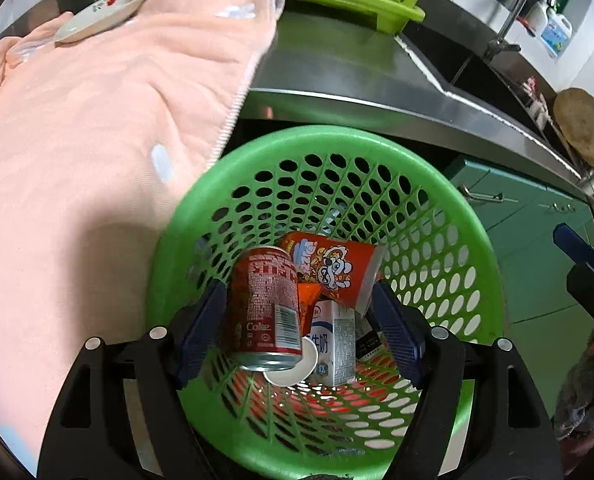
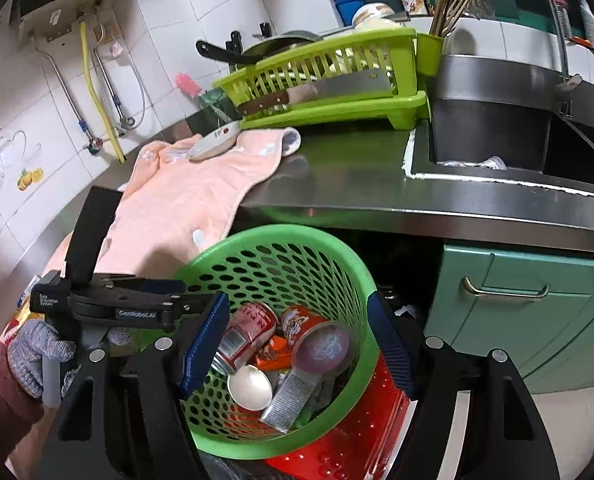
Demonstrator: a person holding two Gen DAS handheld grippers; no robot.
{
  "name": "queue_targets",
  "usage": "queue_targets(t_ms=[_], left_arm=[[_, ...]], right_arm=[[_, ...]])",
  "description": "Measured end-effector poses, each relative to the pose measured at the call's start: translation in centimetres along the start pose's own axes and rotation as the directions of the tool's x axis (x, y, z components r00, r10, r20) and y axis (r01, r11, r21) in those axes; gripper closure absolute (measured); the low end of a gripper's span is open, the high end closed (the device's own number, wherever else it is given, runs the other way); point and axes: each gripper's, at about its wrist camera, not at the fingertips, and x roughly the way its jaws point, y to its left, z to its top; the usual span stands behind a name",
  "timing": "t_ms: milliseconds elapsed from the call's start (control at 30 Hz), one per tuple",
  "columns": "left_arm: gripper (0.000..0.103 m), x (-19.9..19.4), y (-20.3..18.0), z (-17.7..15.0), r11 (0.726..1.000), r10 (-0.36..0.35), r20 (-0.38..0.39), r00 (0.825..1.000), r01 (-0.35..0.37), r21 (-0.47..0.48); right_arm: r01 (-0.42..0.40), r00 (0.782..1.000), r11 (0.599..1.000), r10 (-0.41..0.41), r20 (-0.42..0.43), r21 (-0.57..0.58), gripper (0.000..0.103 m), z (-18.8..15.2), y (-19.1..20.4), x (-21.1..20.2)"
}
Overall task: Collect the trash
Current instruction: 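Move both grippers back over the towel toward the bottle and lid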
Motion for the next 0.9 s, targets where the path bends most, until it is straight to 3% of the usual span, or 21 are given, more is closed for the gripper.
queue_targets(t_ms=[133, 267, 500, 600, 733, 900], left_arm=[[0.029, -2.7, 0.5, -0.9, 1.0, 0.002, 0.044, 0.999, -0.002, -0.008], [0.029, -6.4, 1.5, -2.8, 0.999, 0.032, 0.1, 0.994, -0.031, -0.013], [0.029, -13.1, 5.4, -6.8, 0.994, 0.084, 0.185, 0.979, -0.069, -0.085], [0.029, -15.9, 7.5, -8.7, 0.988, 0.13, 0.215, 0.968, -0.106, -0.116], [0.029, -19.8, 10.6, -11.4, 0.97, 0.221, 0.243, 0.944, -0.189, -0.15], [0.025, -24.0, 15.3, -14.6, 0.941, 0.3, 0.248, 0.921, -0.243, -0.235]], right_arm=[[0.021, 0.999, 1.0, -0.02, 0.044, -0.02, 0.025, 0.3, 1.2, -1.1], [0.02, 0.997, 0.999, -0.018, 0.073, -0.035, 0.024, 0.7, 3.0, -1.6], [-0.034, 0.999, 0.991, 0.038, 0.031, -0.129, 0.024, 1.0, 8.1, -0.6], [-0.082, 0.996, 0.983, 0.085, 0.012, -0.163, 0.017, 1.1, 10.9, 0.2], [-0.147, 0.989, 0.968, 0.146, -0.018, -0.202, 0.016, 1.1, 14.8, 1.5], [-0.213, 0.977, 0.945, 0.207, -0.048, -0.246, 0.016, 1.3, 19.7, 3.2]])
